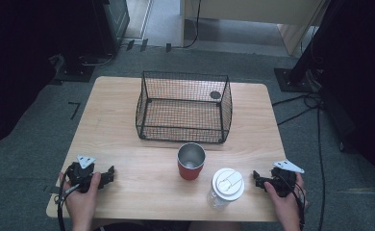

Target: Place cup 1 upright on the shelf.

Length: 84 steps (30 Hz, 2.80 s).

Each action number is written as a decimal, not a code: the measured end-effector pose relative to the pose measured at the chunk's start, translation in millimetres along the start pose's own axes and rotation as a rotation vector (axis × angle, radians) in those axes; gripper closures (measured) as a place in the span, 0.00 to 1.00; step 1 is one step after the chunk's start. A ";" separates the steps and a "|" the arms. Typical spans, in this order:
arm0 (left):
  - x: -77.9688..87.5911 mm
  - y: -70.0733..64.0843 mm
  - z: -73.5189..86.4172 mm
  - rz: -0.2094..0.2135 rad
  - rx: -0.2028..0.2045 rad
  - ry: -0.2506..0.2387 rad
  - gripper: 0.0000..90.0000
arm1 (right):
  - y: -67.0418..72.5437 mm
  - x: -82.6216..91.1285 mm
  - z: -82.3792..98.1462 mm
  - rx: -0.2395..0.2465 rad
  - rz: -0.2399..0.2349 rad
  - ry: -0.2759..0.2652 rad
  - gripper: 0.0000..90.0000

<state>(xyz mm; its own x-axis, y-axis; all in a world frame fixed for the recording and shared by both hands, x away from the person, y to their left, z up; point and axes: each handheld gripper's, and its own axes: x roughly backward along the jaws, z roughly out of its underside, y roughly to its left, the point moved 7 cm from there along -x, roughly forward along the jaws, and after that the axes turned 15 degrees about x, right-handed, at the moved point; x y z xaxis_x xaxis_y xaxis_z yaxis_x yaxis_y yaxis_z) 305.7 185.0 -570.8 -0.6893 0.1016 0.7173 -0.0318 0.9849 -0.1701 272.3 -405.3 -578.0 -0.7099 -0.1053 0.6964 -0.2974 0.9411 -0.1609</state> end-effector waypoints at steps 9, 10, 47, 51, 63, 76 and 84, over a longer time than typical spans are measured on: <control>1.4 -4.8 2.8 0.000 0.002 -0.003 0.02 | -1.1 -0.5 -0.3 -0.002 0.002 0.000 0.00; 2.2 -5.3 3.7 0.001 -0.001 0.001 0.02 | -1.7 -0.6 -0.3 -0.004 0.004 0.000 0.00; 32.5 -162.5 2.9 0.338 -0.213 -0.052 0.01 | -3.2 -0.9 -0.2 -0.017 0.013 0.003 0.00; 32.7 -179.3 7.2 0.375 -0.232 -0.042 0.00 | -3.2 -0.9 -0.2 -0.017 0.013 0.003 0.00; 35.3 -204.2 14.0 0.424 -0.274 -0.020 0.00 | -3.2 -0.9 -0.2 -0.017 0.013 0.003 0.00; 37.2 -231.7 17.7 0.496 -0.296 -0.006 0.00 | -3.2 -0.9 -0.2 -0.017 0.012 0.003 0.00; 38.2 -245.4 15.5 0.518 -0.307 -0.012 0.00 | -3.2 -1.0 -0.2 -0.017 0.012 0.003 0.00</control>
<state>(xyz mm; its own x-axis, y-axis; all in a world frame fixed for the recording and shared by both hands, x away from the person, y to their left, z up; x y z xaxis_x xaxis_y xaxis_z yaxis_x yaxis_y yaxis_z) 275.9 -55.0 -512.1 -0.5679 0.5789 0.5851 0.5195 0.8035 -0.2908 274.1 -408.1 -578.0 -0.7117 -0.0927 0.6964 -0.2777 0.9476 -0.1577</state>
